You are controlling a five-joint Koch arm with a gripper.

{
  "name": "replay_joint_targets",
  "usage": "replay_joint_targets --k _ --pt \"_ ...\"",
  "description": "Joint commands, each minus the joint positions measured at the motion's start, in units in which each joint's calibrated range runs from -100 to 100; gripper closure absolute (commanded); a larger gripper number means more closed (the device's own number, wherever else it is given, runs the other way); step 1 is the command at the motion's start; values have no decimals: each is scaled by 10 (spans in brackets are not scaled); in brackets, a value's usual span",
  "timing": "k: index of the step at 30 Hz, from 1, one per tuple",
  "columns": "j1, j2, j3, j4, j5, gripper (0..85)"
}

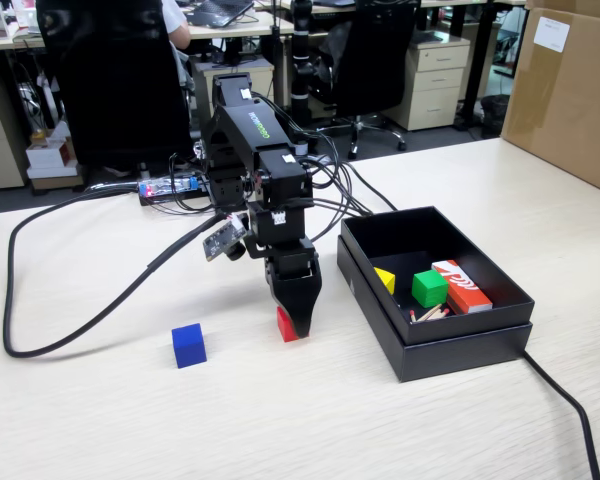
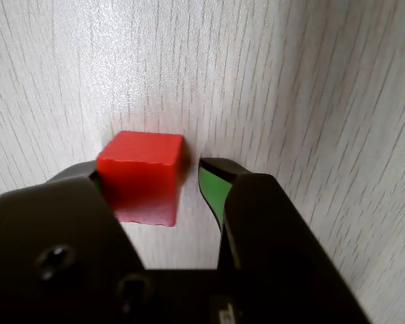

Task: Put the red cube on top of the blue cube

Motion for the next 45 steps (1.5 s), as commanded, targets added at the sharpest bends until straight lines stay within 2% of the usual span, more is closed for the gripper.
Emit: replay_joint_targets --k 1,6,10,11,18,24,37,40,45 --pt "-1 -12 41 17 -2 646" --pt "-4 -12 47 19 2 822" --pt "-5 -25 47 18 4 823" --pt "-5 -52 44 14 4 846" --pt "-6 -212 31 -53 4 846" --pt "-39 -362 -17 -69 -5 846" --pt "-93 -394 -8 -55 -67 846" --pt "-103 -368 -10 -13 -95 846" --pt "-107 -319 12 17 -114 846"
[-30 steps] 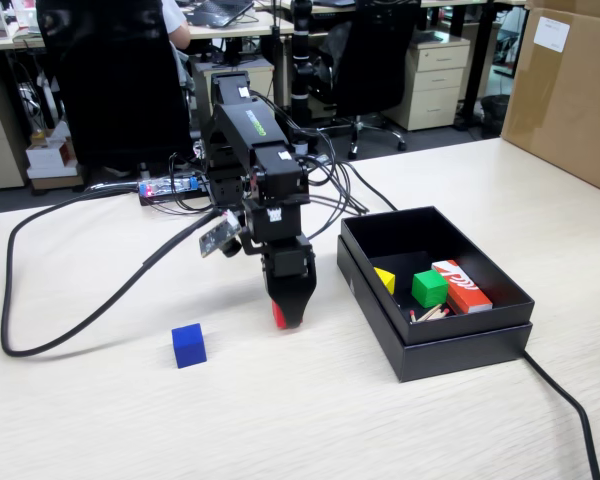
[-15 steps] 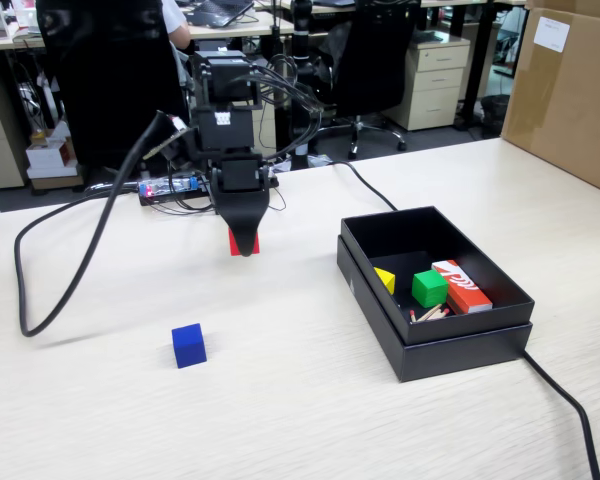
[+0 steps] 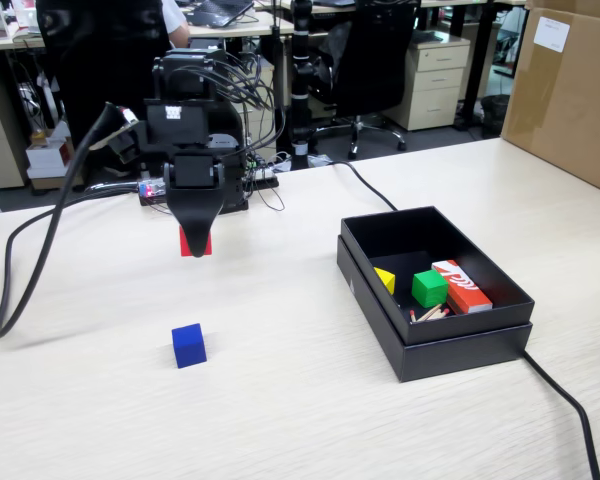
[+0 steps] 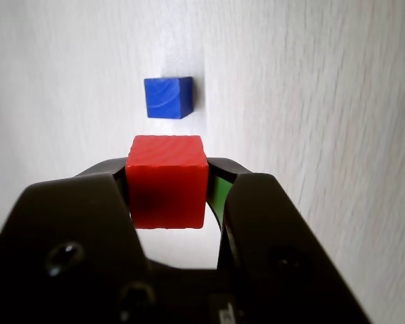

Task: Put the red cube on top of the blue cube

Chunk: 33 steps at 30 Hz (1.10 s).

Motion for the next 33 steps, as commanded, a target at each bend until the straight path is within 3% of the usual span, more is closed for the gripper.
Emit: replay_joint_targets --k 1,10,33 --pt "-3 15 73 31 -12 846" --pt "-5 128 135 62 -31 846" --pt "-15 222 121 94 -29 846"
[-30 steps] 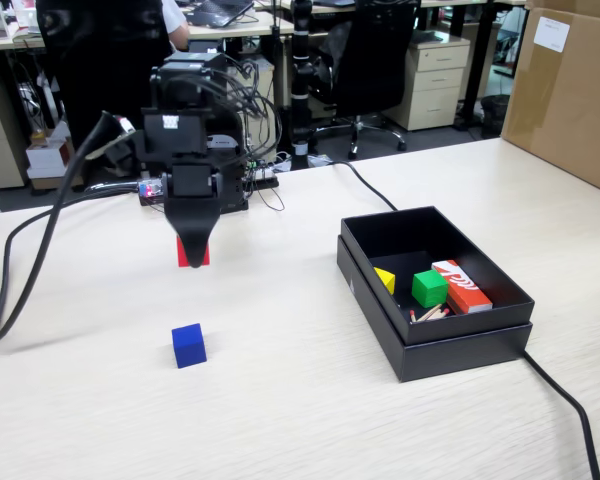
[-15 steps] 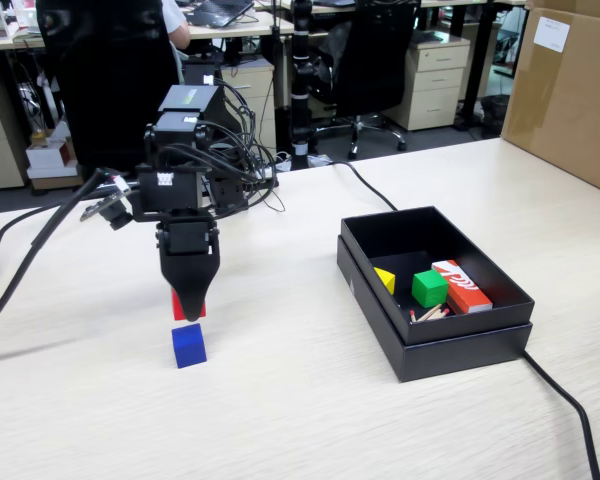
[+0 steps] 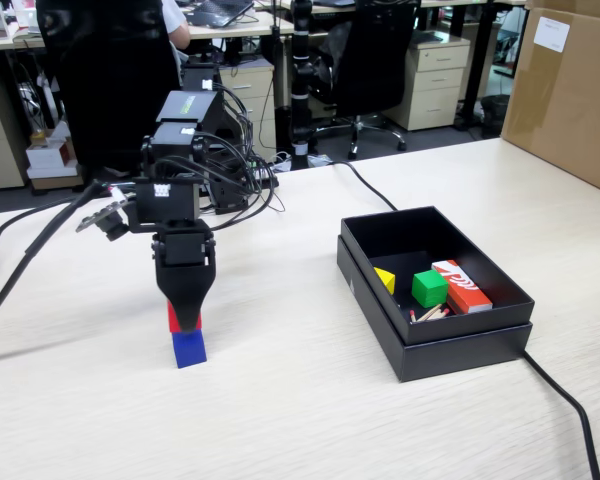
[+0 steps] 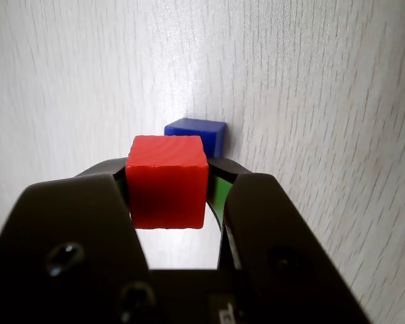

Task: Put the red cube on top of the blue cube

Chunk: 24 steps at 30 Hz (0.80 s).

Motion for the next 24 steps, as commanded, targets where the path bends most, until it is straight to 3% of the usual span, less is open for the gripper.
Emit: replay_joint_targets --k 1,24 --pt "-4 -11 33 22 -2 846" --pt "-3 -11 -11 22 5 846"
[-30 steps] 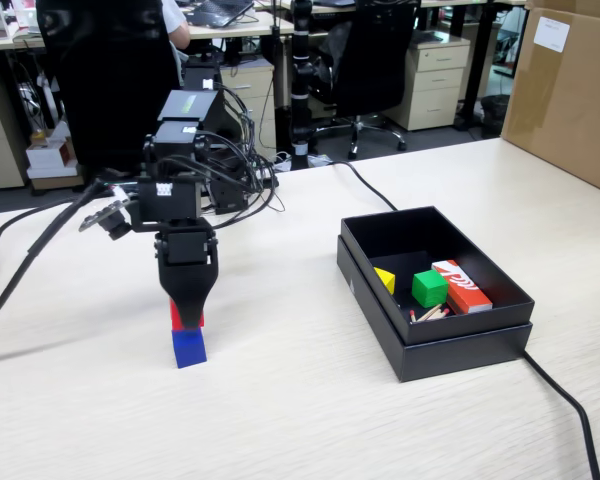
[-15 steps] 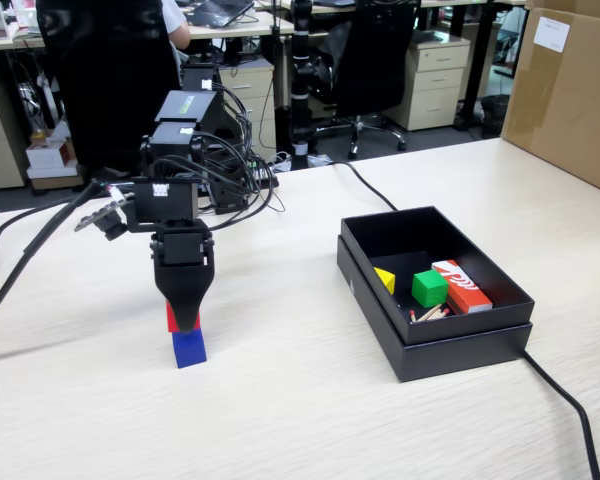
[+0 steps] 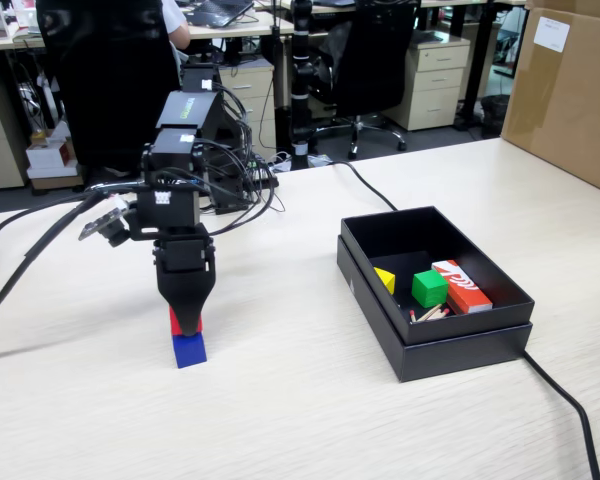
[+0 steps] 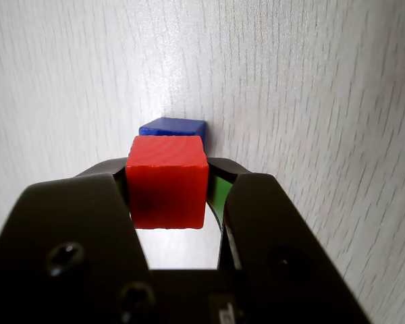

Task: Put the red cube on top of the blue cube

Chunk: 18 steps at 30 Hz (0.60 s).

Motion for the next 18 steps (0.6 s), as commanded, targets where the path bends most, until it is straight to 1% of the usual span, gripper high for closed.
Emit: replay_joint_targets --k 1,18 --pt "-2 -10 20 21 1 846" --pt "-3 3 22 50 2 846"
